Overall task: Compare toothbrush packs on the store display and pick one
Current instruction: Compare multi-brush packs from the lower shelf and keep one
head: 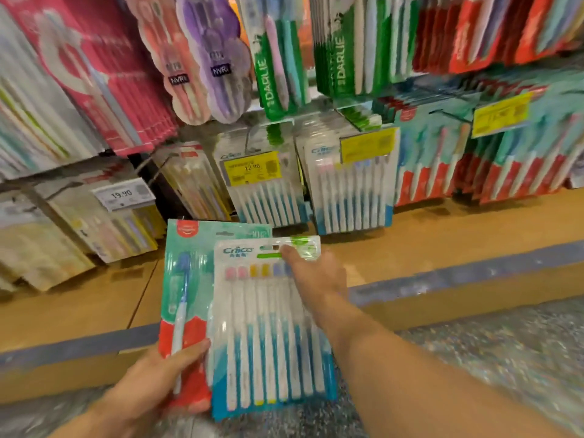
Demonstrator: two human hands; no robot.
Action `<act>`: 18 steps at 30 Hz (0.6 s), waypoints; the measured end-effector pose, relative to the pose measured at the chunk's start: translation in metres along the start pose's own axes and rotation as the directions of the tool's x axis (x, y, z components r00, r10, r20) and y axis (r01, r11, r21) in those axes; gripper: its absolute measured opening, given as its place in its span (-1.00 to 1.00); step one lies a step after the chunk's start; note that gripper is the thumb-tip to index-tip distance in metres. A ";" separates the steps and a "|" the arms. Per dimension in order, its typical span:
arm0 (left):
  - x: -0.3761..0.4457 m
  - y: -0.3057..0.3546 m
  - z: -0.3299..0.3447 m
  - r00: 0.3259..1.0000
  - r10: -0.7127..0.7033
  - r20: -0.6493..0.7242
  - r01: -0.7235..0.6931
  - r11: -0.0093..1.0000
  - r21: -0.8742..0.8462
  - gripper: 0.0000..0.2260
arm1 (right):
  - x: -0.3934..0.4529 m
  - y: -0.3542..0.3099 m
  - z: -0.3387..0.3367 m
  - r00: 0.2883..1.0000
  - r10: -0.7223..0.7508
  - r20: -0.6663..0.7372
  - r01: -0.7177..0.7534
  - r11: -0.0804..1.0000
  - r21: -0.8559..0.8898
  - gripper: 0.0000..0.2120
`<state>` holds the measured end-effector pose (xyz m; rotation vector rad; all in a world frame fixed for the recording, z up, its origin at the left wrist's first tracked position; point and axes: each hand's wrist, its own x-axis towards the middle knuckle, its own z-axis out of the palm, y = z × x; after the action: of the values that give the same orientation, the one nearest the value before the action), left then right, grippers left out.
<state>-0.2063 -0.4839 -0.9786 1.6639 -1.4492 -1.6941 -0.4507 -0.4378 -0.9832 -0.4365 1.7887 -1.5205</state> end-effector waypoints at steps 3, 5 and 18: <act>0.004 0.000 -0.002 0.999 0.001 0.043 -0.001 1.000 0.011 -0.74 | 0.006 0.000 0.006 0.998 -0.053 -0.013 0.053 0.998 -0.034 -0.61; 0.005 0.001 -0.004 0.998 -0.001 0.067 -0.001 1.000 0.028 -0.62 | 0.006 0.001 0.005 0.999 -0.033 -0.027 0.034 0.999 0.007 -0.60; 0.047 0.014 -0.017 0.990 0.074 0.124 -0.068 0.996 -0.056 -0.67 | 0.009 -0.058 -0.007 0.984 -0.174 -0.043 0.169 0.979 -0.114 -0.64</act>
<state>-0.2080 -0.5347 -0.9877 1.4850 -1.4897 -1.8095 -0.4734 -0.4529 -0.9310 -0.6248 1.9244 -1.5667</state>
